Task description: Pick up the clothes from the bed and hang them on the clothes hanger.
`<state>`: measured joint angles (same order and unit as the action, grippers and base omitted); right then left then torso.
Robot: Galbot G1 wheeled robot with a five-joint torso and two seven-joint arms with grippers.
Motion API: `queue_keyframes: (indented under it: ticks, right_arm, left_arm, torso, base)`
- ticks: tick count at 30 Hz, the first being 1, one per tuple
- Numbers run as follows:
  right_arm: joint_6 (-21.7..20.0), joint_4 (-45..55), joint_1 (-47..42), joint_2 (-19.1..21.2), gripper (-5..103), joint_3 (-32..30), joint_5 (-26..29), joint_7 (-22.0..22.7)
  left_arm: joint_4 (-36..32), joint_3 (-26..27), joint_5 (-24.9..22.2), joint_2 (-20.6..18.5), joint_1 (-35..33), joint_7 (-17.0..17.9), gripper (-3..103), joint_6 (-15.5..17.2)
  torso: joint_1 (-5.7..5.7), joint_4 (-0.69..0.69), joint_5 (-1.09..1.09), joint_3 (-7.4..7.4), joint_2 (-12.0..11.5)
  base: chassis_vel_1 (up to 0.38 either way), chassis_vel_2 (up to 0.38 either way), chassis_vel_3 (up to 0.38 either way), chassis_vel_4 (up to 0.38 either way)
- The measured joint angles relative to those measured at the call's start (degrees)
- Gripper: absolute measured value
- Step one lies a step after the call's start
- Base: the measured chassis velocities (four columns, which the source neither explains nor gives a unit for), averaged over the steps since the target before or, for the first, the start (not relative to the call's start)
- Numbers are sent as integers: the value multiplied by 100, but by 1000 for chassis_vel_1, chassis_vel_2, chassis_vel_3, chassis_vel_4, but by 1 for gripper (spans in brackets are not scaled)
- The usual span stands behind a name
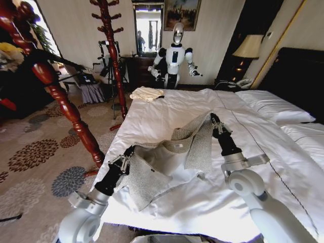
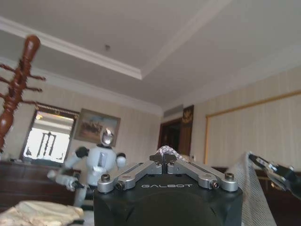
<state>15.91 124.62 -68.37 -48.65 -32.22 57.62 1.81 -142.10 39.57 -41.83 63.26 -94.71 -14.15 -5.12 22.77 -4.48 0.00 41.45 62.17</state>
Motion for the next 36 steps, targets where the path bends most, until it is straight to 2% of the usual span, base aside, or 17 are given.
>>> queue_keyframes:
  ticks: [2, 3, 5, 7, 10, 12, 14, 15, 17, 19, 22, 24, 25, 26, 30, 35, 36]
  right_arm:
    - [-26, -21, 302, 66, 0, -9, 167, 49]
    - [-26, -21, 302, 66, 0, -9, 167, 49]
    - [-51, -17, 501, 163, 0, -158, 298, 103]
    - [-72, 55, 550, 236, 0, -371, 349, 129]
    - [-76, 152, 438, 266, 0, -462, 308, 132]
    - [-102, 248, -69, 213, 0, -401, -144, 158]
    - [-128, 246, -183, 185, 0, -364, -280, 195]
    - [-252, 229, -454, 104, 0, -237, -680, 374]
    - [-635, 247, -648, 58, 0, -101, -1064, 779]
    - [-818, 275, -716, 62, 0, -71, -1172, 932]
    - [-1576, 414, -1046, 266, 0, -47, -1334, 1358]
    - [-1679, 436, -1088, 306, 0, -54, -1329, 1392]
    - [-2103, 534, -1245, 475, 0, -85, -1236, 1560]
    - [-2800, 715, -1395, 823, 0, -76, -786, 1900]
    - [-3146, 827, -1412, 1170, 0, 5, -355, 1961]
    - [-3571, 1111, -1347, 1753, 0, 20, 533, 1613]
    - [-3739, 1224, -1267, 1881, 0, -23, 937, 1482]
  left_arm:
    - [-130, 674, -664, -153, 6, 109, 0, 109]
    - [-130, 674, -664, -153, 6, 109, 0, 109]
    - [-164, 1456, -1502, -398, 115, 307, 0, 225]
    - [-166, 1774, -1734, -511, 154, 355, 0, 222]
    - [-161, 1709, -1597, -481, 92, 288, 0, 136]
    - [95, 1169, -935, -258, -28, 139, 0, -90]
    - [186, 1043, -786, -204, -37, 142, 0, -132]
    - [476, 702, -426, -48, -18, 225, 0, -231]
    - [807, 428, -174, 97, 51, 397, 0, -298]
    - [932, 346, -89, 134, 76, 471, 0, -307]
    - [1516, 232, 326, 226, 164, 719, 0, -426]
    - [1559, 234, 356, 231, 171, 738, 0, -438]
    - [1749, 281, 449, 255, 219, 873, 0, -482]
    - [1900, 451, 335, 248, 408, 1111, 0, -504]
    - [1955, 632, 97, 130, 643, 1225, 0, -506]
    - [1923, 761, -182, -162, 871, 1259, 0, -453]
    - [1870, 770, -216, -243, 917, 1248, 0, -430]
  torso:
    - [0, 6, 0, 0, 0]
    - [0, 6, 0, 0, 0]
    - [0, 5, -1, 0, 0]
    - [1, 0, 0, 0, 0]
    - [1, 1, 0, -1, 0]
    - [0, 2, -2, -1, 1]
    - [0, 1, -1, -1, 0]
    - [0, 1, 0, 0, 0]
    - [0, 2, 1, 0, 0]
    - [0, 2, 2, -1, 0]
    - [0, 1, -1, -1, 0]
    - [0, 1, 0, -1, 0]
    - [0, 2, -1, 0, 0]
    - [0, 2, -1, -1, 0]
    - [0, 2, 1, -1, 0]
    - [0, 1, -1, -1, 0]
    - [0, 3, 0, -1, 0]
  base:
    - [0, 0, 0, 0]
    - [0, 0, 0, 0]
    - [0, 0, 0, 0]
    - [0, 0, 0, 0]
    - [0, 0, 0, 0]
    - [0, 0, 0, 0]
    - [0, 0, 0, 0]
    - [0, 0, 0, 0]
    - [0, 0, 0, 0]
    - [0, 0, 0, 0]
    - [0, 0, 0, 0]
    - [0, 0, 0, 0]
    - [0, 0, 0, 0]
    - [0, 0, 0, 0]
    - [0, 0, 0, 0]
    - [0, 0, 0, 0]
    - [0, 0, 0, 0]
